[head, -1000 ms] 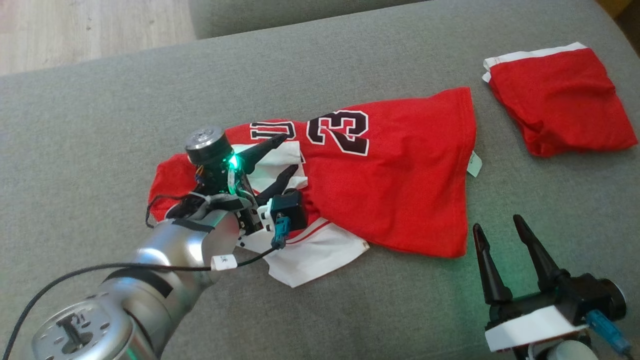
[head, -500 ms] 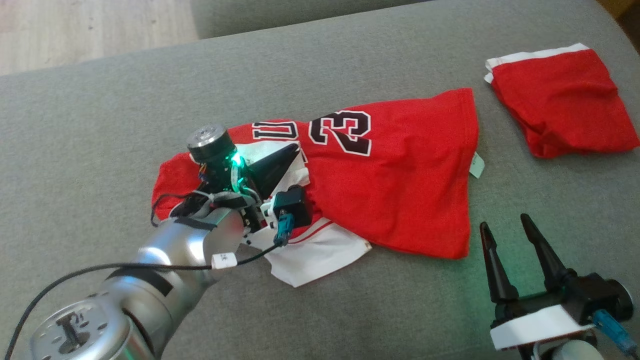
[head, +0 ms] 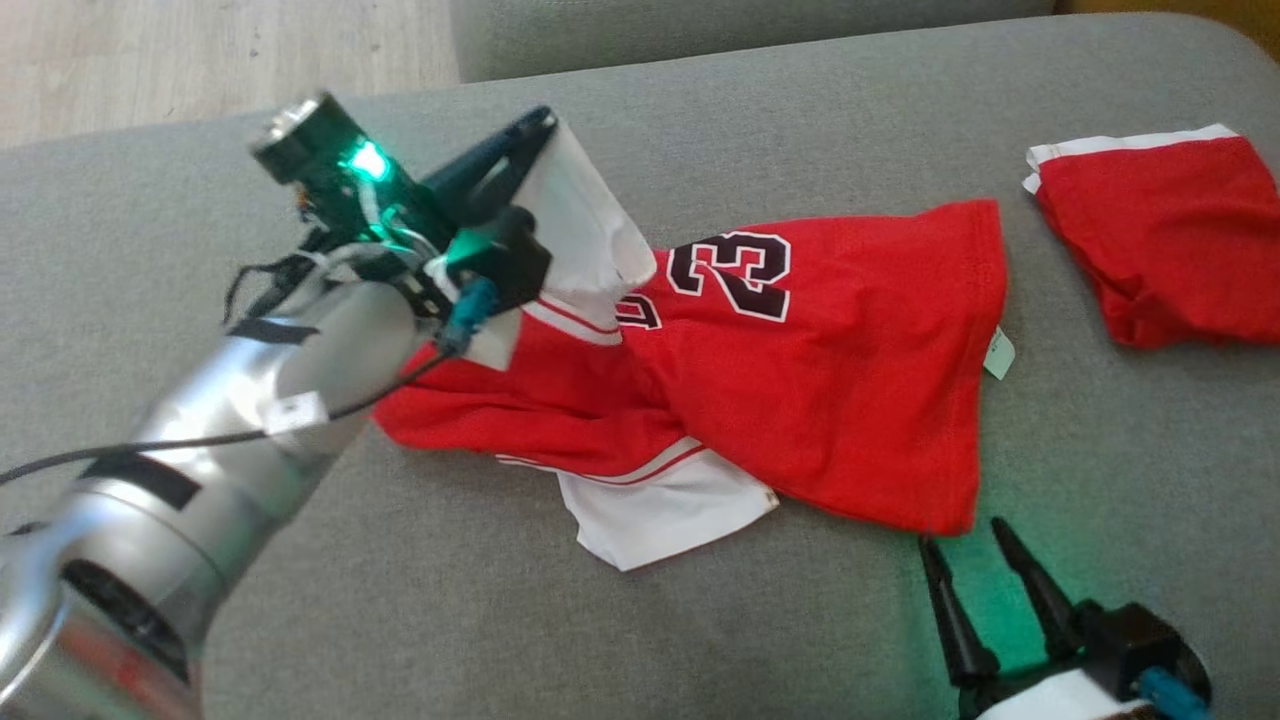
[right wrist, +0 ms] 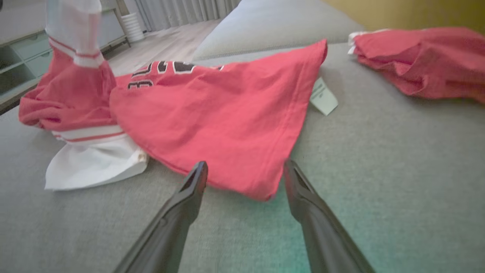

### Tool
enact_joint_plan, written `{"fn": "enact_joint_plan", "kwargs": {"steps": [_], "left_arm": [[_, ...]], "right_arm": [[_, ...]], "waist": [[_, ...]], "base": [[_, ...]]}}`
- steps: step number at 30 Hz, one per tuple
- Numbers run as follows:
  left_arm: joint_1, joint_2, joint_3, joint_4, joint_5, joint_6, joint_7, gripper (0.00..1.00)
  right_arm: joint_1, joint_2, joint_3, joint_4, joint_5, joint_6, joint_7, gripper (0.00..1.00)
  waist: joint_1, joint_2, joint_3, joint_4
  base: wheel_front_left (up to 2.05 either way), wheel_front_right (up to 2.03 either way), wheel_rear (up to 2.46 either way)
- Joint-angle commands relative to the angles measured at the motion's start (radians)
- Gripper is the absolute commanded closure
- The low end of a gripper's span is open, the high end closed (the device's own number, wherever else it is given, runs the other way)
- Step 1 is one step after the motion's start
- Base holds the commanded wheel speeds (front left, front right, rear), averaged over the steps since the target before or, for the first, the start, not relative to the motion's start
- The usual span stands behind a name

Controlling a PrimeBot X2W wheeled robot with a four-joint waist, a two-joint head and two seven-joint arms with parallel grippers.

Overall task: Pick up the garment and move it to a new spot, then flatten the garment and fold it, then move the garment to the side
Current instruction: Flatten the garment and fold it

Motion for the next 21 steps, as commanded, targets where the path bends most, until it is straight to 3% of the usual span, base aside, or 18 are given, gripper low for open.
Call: {"fn": "enact_joint_plan", "kwargs": {"steps": [1,5,15,16,19,21], "left_arm": [[-0.066,0.036,0.039,-0.023,-0.013,0.009,-0.004,1.0],[-0.072,0.069,0.058,-0.049,-0.02,0.013,-0.004,1.0],[-0.057,0.077,0.055,-0.074,-0.015,0.013,-0.004,1.0],[-0.056,0.077,0.055,-0.074,-0.015,0.012,-0.004,1.0],[-0.052,0.08,0.054,-0.073,-0.015,0.012,-0.004,1.0],[-0.049,0.081,0.054,-0.071,-0.016,0.011,-0.004,1.0]], "right_arm": [[-0.007,-0.029,0.027,-0.017,0.007,0.007,-0.004,0.0],[-0.024,-0.047,0.051,0.03,0.019,0.007,-0.004,0.0],[-0.105,-0.036,0.046,0.146,0.004,0.007,-0.004,0.0],[-0.109,-0.034,0.043,0.15,0.001,0.007,-0.004,0.09],[-0.112,-0.03,0.037,0.159,-0.005,0.007,-0.004,0.96],[-0.11,-0.029,0.032,0.166,-0.006,0.007,-0.004,1.0]], "waist": [[0.0,0.0,0.0,0.003],[0.0,0.0,0.002,0.017],[0.0,0.0,0.005,0.045],[0.0,0.0,0.005,0.047],[0.0,0.0,0.001,0.053],[0.0,0.0,-0.003,0.057]], "base": [[0.0,0.0,0.0],[0.0,0.0,0.0],[0.0,0.0,0.0],[0.0,0.0,0.0],[0.0,0.0,0.0],[0.0,0.0,0.0]]}}
